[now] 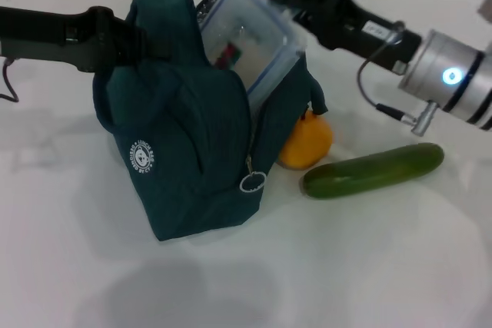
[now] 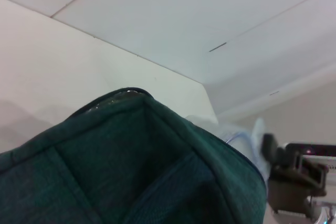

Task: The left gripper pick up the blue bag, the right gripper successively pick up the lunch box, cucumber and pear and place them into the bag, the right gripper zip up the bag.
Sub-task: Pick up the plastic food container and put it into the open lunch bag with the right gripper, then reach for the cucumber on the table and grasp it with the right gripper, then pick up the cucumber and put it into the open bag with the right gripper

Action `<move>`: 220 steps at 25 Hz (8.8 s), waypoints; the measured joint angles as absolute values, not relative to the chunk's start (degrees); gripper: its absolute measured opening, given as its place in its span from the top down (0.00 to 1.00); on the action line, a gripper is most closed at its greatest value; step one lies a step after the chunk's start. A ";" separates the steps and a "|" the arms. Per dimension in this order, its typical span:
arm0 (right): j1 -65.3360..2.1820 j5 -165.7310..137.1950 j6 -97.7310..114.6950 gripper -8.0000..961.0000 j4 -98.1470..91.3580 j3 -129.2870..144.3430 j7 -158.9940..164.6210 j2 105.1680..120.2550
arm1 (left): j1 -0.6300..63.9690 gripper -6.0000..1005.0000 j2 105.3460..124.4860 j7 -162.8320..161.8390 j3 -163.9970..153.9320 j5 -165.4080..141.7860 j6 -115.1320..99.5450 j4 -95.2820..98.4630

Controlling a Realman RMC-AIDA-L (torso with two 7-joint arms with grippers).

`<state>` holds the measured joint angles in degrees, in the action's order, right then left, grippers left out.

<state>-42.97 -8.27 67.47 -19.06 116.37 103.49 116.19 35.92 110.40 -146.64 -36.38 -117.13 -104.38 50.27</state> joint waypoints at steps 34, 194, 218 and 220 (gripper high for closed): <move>-44.50 -33.27 82.05 0.29 -17.83 111.11 87.64 96.23 | 33.77 0.95 109.33 -145.73 -36.67 -114.49 -104.90 50.71; -47.29 -19.19 61.12 0.38 -22.28 115.05 73.31 116.19 | 33.66 0.95 111.18 -142.71 -36.68 -111.59 -108.16 49.29; -41.34 -21.49 67.67 0.38 -22.07 113.08 78.08 115.56 | 33.57 0.95 111.42 -142.70 -36.56 -111.38 -108.11 49.31; -41.29 -21.52 68.56 0.38 -21.85 112.51 77.89 115.49 | 33.57 0.95 111.44 -142.68 -36.56 -111.34 -108.11 49.31</move>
